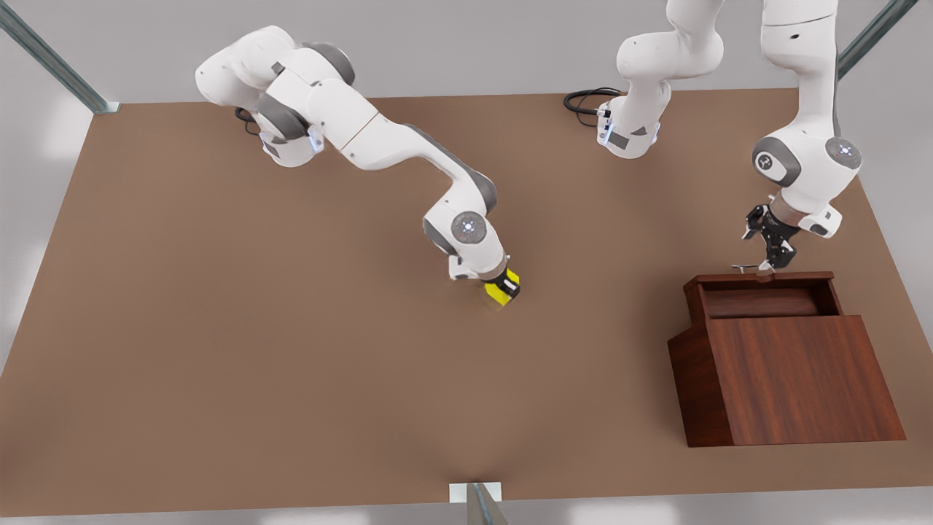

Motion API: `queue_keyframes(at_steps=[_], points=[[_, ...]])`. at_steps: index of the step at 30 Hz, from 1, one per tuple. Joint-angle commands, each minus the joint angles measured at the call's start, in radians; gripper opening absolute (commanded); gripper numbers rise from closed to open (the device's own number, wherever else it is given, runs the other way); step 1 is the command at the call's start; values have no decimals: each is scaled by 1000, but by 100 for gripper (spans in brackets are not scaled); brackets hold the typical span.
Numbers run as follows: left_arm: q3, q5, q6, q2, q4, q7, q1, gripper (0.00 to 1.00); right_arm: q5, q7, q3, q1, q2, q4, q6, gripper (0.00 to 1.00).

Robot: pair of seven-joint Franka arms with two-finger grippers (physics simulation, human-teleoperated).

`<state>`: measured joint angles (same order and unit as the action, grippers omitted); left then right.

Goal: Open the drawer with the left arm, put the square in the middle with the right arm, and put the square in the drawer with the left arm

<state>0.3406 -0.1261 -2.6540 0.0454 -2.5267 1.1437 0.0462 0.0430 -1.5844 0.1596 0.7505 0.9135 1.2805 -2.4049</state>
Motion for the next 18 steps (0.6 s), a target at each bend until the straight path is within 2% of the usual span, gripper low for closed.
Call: queue_keyframes(at_steps=[1, 2, 3, 4, 8, 9, 10, 12, 13, 14, 15, 16, 17, 18], points=[[0, 0, 0, 2, -1, -1, -8, 100, 2, -11, 1, 4, 1, -1, 1, 69], [0, 0, 2, 8, -3, 1, -8, 100, 2, -25, 0, 23, 1, 0, 4, 70], [0, 0, 2, 20, -21, -1, -8, 100, 2, -28, 1, 27, 1, -1, 1, 83], [20, 0, 5, 48, -41, -1, -8, 100, -2, -25, 0, 26, 1, 2, 0, 100], [35, 13, 268, 248, 9, -96, -12, 100, 2, -11, -3, -5, -7, 2, 9, 100], [34, 11, 371, 241, 103, -188, -23, 100, 2, -11, -2, -8, -19, 6, 12, 100], [32, 8, 376, 226, 140, -277, -54, 100, -5, -8, -5, -25, -74, 20, 15, 100], [31, -3, 385, 122, 261, -542, -156, 100, -3, 214, -3, -137, -280, 236, 46, 100], [31, -3, 480, 30, 394, -660, -210, 100, -5, 314, -3, -213, -415, 364, 69, 100], [31, -3, 574, -41, 509, -748, -252, 100, -5, 400, -3, -287, -489, 387, 127, 100], [26, -3, 664, -130, 653, -788, -322, 100, -5, 677, -5, -387, -574, 390, 288, 100], [9, -1, 693, -168, 713, -799, -338, 100, -5, 884, -5, -468, -622, 392, 367, 100], [-115, 13, 713, -232, 804, -792, -339, 100, -5, 1174, -18, -586, -677, 390, 483, 100], [-179, 11, 718, -283, 867, -789, -339, 100, -6, 1342, -107, -591, -697, 389, 523, 100]])
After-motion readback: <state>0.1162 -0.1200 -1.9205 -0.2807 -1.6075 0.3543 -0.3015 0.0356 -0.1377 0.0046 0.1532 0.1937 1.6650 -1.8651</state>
